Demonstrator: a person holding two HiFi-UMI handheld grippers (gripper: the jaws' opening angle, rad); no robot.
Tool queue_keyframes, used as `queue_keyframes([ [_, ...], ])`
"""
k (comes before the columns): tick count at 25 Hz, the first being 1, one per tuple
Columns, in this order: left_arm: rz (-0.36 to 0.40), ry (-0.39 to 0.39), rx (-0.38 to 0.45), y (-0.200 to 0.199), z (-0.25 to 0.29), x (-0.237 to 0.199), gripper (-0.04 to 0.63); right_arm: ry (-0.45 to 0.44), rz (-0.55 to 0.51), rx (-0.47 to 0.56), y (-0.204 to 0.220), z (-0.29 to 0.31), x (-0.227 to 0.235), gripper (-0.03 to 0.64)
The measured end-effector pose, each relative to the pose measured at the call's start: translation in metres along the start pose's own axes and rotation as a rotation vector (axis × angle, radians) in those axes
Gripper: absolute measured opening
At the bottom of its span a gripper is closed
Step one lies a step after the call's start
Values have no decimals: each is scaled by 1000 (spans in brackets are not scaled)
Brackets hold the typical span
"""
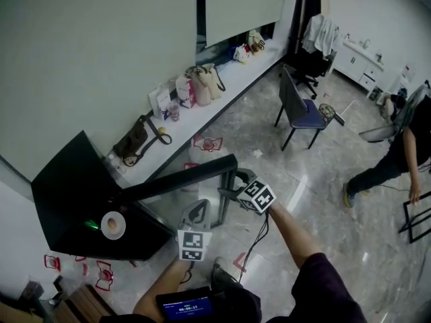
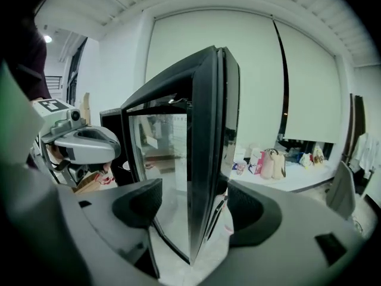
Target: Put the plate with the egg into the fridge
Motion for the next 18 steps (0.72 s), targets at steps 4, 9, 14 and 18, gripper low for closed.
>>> queue_keyframes([
  [4,2,50,4,12,-46,22,9,100,52,-22,8,-38,-40,327],
  [9,-4,83,6,28,-112,36,9,203,129,-41,15,-74,-88,327],
  [14,-9,87,-16,51,-165,38,9,212,77,-54,17,-103,-142,324],
  [18,-31,78,-3,56,-191,47,9,202,15,-41,14,-121,-187,245],
])
Point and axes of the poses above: the fingertips, and each gripper's own axes: z forward along the fingers, x to its right, y out of its underside, the point moved 2 cm from there along -z, backward along the fingers, and after that the axes turned 12 degrees about -z, right-handed, at the moved point
